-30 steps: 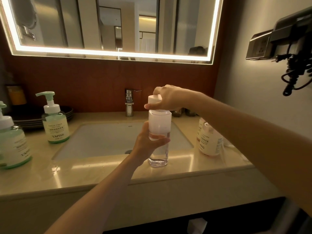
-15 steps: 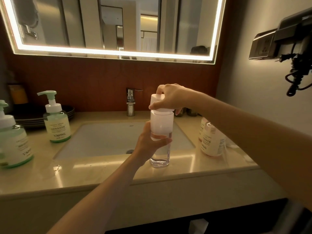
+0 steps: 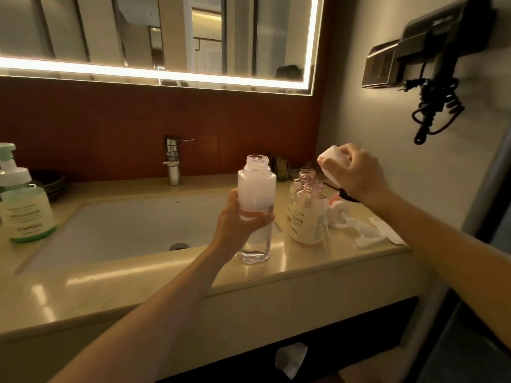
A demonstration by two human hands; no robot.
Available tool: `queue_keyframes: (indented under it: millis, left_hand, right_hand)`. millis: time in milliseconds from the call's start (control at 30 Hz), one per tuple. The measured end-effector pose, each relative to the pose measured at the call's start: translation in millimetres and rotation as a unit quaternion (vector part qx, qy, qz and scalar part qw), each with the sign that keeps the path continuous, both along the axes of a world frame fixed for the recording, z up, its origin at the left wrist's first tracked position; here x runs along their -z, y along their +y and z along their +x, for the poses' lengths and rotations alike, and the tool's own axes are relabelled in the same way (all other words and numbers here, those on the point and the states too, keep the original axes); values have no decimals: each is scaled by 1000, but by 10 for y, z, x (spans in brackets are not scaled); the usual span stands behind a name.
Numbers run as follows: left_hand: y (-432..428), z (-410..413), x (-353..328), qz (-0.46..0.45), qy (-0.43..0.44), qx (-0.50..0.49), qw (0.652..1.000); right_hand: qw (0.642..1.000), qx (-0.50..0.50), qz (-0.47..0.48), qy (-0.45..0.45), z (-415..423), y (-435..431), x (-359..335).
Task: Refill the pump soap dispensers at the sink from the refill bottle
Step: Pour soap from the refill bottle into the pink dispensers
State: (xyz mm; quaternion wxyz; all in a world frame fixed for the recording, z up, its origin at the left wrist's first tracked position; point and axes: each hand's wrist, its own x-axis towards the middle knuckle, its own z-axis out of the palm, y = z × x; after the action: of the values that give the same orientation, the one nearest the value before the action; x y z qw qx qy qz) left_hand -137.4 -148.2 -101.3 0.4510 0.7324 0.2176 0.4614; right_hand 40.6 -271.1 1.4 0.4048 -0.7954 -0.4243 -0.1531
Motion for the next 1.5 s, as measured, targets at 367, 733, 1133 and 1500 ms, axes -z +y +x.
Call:
queue_keyframes:
  millis: [367,733,1133,1500]
  left_hand:
    - [-105,554,42,33,-6,-50,998]
    - [-21,601,60,48,2,-54,997]
    - [142,521,-34,106,50,-96,988]
    - [486,215,-141,277,148,-174,933]
  right_hand:
    - [973,9,-229,9,518,-267,1173]
    - [983,64,-143,-98,577,18,1303]
    - [978,-132,71,145,108,306,1018]
    - [954,-140,190,183,-234,594,1178]
